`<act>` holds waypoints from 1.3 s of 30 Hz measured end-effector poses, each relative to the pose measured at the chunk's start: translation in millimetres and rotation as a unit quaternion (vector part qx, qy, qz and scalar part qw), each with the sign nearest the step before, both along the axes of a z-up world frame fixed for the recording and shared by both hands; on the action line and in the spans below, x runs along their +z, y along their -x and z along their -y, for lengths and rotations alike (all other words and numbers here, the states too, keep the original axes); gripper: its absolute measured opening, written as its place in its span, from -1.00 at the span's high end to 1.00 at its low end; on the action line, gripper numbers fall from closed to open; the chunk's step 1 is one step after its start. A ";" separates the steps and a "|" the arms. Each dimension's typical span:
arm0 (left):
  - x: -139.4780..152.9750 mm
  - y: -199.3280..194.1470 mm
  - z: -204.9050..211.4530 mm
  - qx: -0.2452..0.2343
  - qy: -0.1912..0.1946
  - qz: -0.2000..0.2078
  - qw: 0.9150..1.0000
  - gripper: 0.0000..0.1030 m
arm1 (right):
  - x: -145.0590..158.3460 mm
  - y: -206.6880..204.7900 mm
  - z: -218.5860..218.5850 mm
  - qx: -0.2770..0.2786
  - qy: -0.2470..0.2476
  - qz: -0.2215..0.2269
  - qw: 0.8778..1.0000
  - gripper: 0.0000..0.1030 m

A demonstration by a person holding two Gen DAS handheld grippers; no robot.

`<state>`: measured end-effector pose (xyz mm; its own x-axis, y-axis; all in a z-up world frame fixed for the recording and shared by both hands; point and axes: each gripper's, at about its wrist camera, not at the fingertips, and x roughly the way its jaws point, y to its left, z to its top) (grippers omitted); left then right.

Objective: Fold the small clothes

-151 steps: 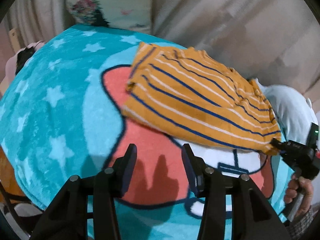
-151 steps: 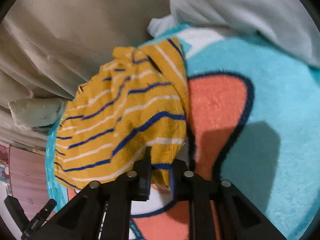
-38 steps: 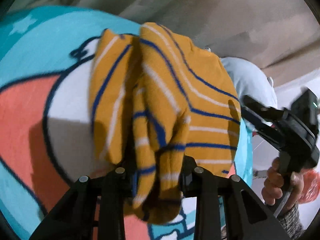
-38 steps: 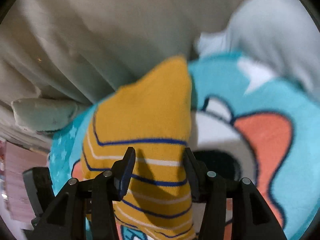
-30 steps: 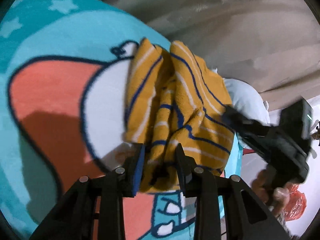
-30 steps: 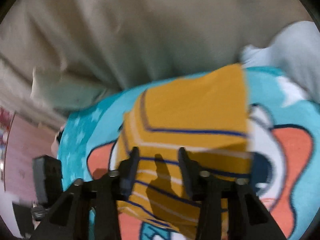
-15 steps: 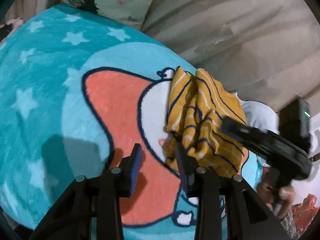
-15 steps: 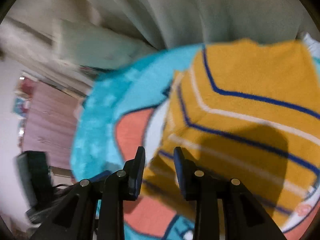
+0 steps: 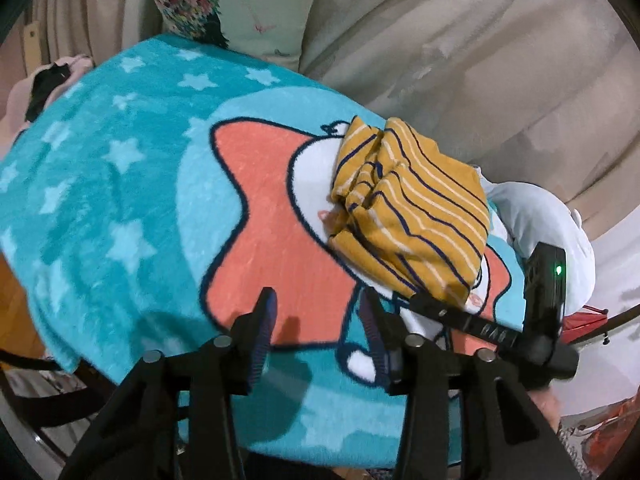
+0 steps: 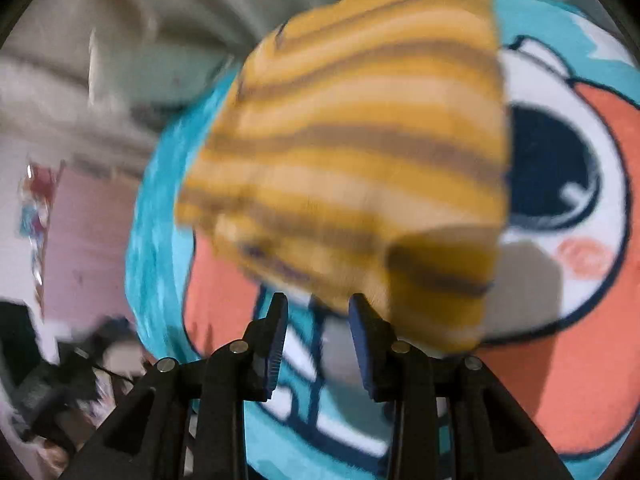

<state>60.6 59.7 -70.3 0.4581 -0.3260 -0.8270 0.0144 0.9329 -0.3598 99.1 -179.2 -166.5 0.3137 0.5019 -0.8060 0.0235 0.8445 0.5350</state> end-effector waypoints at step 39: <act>-52.5 -25.3 -73.8 0.044 0.004 -0.067 0.997 0.00 | 45.0 -168.5 -82.2 0.019 0.139 0.073 0.987 0.92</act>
